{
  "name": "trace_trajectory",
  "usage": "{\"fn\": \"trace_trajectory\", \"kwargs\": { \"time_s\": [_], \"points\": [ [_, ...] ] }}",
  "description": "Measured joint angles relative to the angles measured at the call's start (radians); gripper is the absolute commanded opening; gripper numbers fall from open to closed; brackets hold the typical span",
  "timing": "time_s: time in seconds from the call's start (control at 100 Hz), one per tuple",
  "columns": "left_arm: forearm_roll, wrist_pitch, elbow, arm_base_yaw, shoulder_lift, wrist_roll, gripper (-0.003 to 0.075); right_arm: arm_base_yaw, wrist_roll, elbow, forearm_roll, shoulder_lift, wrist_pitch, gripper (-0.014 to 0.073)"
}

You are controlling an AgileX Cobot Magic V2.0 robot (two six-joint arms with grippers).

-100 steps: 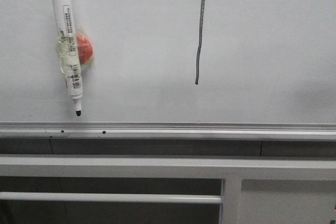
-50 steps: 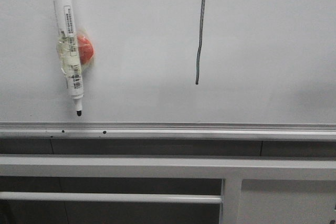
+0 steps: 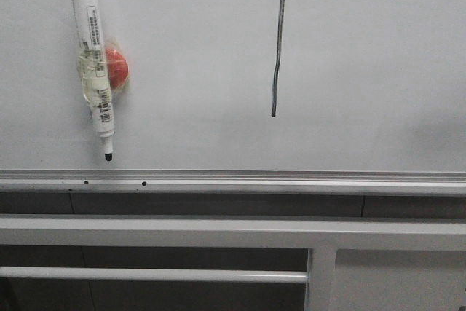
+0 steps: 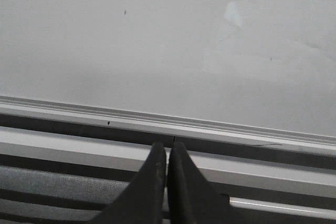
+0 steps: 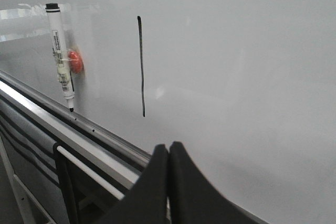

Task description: Write number 1 on whiteboard

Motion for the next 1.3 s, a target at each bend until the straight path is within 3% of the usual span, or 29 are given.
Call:
{"fn": "trace_trajectory", "kwargs": {
  "time_s": [0.59,0.79,0.97,1.11,1.3],
  "points": [
    [-0.006,0.000,0.000,0.000,0.000,0.000,-0.0020,0.000,0.000,0.000,-0.005,0.000,0.000,-0.0064],
    [-0.006,0.000,0.000,0.000,0.000,0.000,-0.0020,-0.002,0.000,0.000,-0.323,0.000,0.002,-0.0063],
    [-0.008,0.000,0.000,0.000,0.000,0.000,-0.0020,-0.037,-0.001,0.000,-0.318,-0.032,0.069,-0.0063],
    [-0.008,0.000,0.000,0.000,0.000,0.000,-0.0020,-0.131,0.029,0.000,-0.315,-0.151,0.166,-0.0063],
    [-0.008,0.000,0.000,0.000,0.000,0.000,-0.0020,-0.383,0.130,0.000,-0.314,-0.305,0.304,-0.0063]
  ]
}}
